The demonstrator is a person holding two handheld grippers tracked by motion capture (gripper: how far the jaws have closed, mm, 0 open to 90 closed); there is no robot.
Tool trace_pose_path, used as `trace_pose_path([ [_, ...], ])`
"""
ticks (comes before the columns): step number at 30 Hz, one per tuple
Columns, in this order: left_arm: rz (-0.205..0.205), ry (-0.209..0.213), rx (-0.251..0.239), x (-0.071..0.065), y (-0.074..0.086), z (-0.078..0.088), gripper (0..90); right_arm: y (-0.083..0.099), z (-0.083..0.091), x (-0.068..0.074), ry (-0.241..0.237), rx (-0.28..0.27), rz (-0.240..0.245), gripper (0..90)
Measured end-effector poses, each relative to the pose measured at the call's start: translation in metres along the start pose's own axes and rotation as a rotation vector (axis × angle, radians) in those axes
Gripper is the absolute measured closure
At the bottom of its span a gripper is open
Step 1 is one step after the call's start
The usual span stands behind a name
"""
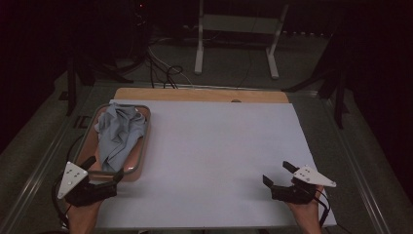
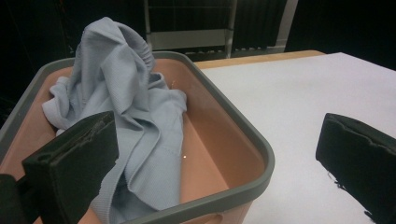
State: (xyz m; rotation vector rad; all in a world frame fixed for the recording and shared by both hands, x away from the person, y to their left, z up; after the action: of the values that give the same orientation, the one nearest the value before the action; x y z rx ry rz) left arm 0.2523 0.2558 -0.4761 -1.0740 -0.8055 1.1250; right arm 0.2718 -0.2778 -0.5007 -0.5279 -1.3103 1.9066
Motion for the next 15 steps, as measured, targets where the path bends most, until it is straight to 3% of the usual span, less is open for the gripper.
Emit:
trace_pose_path([
  [8,-0.002,-0.013,-0.016,0.0,-0.004,0.002,0.3,0.002,0.001,-0.003,0.032,0.005,0.007,7.0],
  [15,0.007,0.003,-0.033,0.003,-0.015,0.007,0.3,0.002,0.001,-0.005,0.037,-0.005,-0.001,7.0],
])
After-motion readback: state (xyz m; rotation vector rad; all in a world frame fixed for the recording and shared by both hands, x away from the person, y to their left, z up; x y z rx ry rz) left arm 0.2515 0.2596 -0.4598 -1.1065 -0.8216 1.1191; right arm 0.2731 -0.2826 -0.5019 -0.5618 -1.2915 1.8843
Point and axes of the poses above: each handheld gripper's, and its own axes: z roughly backward along the jaws, y roughly out of its underside, x roughly to its left, the point moved 5 cm from there along -z, roughly forward along the jaws, and after that the axes turned 7 degrees about -y, right-handed, at the moved point
